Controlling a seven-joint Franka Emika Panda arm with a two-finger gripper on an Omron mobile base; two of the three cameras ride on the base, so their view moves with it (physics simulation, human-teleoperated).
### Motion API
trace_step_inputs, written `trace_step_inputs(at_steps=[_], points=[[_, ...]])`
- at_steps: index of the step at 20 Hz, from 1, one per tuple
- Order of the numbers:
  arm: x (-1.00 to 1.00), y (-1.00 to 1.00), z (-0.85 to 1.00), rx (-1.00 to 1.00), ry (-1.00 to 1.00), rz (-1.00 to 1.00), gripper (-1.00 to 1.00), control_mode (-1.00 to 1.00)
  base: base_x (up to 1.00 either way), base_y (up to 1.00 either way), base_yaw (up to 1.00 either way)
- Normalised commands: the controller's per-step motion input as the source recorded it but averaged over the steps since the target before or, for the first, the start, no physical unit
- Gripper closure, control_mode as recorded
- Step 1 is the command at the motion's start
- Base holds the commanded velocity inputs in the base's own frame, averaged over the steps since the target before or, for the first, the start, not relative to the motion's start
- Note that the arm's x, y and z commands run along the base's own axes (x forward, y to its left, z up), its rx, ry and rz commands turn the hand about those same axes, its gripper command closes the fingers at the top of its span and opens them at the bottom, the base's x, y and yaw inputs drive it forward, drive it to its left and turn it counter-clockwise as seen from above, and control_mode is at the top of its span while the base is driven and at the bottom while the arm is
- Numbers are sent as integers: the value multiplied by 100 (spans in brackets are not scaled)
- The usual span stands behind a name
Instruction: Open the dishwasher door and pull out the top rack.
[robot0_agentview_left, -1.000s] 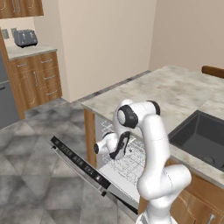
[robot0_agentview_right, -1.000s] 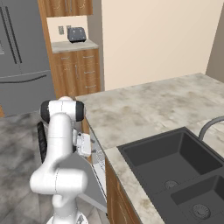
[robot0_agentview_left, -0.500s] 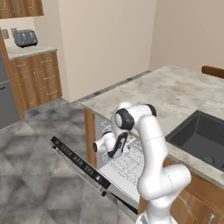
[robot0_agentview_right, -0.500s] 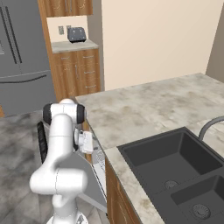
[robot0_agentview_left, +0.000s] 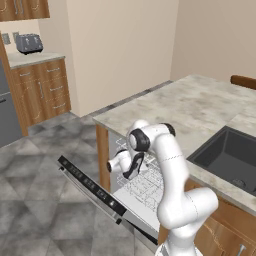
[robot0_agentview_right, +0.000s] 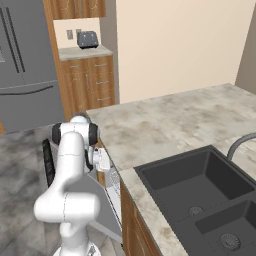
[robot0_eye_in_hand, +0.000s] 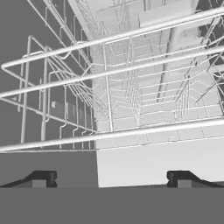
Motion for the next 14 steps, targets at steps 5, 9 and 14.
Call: trace_step_inputs(at_steps=[5, 9, 14], points=[[34, -2, -46, -14, -1, 1, -100, -100, 0, 0, 0], [47, -11, -3, -11, -3, 0, -100, -100, 0, 0, 0], [27, 0, 0, -7, -1, 0, -100, -100, 0, 0, 0]])
